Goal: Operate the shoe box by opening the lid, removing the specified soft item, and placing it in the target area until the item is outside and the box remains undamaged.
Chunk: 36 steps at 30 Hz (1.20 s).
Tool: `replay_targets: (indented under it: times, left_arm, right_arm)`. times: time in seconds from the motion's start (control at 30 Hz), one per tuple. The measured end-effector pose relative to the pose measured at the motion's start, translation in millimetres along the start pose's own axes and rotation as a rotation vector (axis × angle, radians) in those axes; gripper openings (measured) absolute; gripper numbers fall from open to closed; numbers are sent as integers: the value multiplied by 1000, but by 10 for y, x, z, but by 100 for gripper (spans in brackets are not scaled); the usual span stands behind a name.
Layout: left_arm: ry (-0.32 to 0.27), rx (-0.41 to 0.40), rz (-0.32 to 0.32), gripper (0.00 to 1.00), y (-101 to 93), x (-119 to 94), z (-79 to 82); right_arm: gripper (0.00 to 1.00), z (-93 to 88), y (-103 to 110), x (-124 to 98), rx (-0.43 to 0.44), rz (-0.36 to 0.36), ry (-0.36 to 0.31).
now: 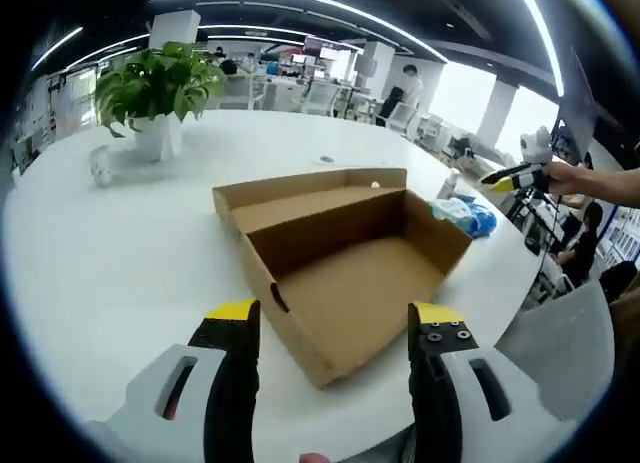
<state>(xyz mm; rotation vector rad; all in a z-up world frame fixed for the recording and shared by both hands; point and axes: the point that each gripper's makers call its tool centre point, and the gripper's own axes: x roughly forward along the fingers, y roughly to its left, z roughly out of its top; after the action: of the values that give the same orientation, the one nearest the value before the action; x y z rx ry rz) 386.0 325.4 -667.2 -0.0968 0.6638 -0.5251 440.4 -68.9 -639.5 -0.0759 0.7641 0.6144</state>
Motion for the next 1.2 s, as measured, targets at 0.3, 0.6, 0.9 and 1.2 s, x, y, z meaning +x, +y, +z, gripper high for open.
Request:
replay_targets:
  times: [0.3, 0.6, 0.9, 1.2]
  left_arm:
    - [-13, -77, 50, 59, 61, 66, -44]
    - [10, -144, 135, 58, 165, 219, -139]
    - [92, -182, 211, 51, 243, 367, -300]
    - [127, -263, 283, 20, 293, 366, -442]
  right_arm:
    - [50, 18, 392, 129, -7, 64, -22]
    - [51, -63, 637, 233, 15, 105, -20]
    - [51, -34, 759, 317, 33, 128, -27]
    - [50, 29, 738, 397, 45, 120, -25]
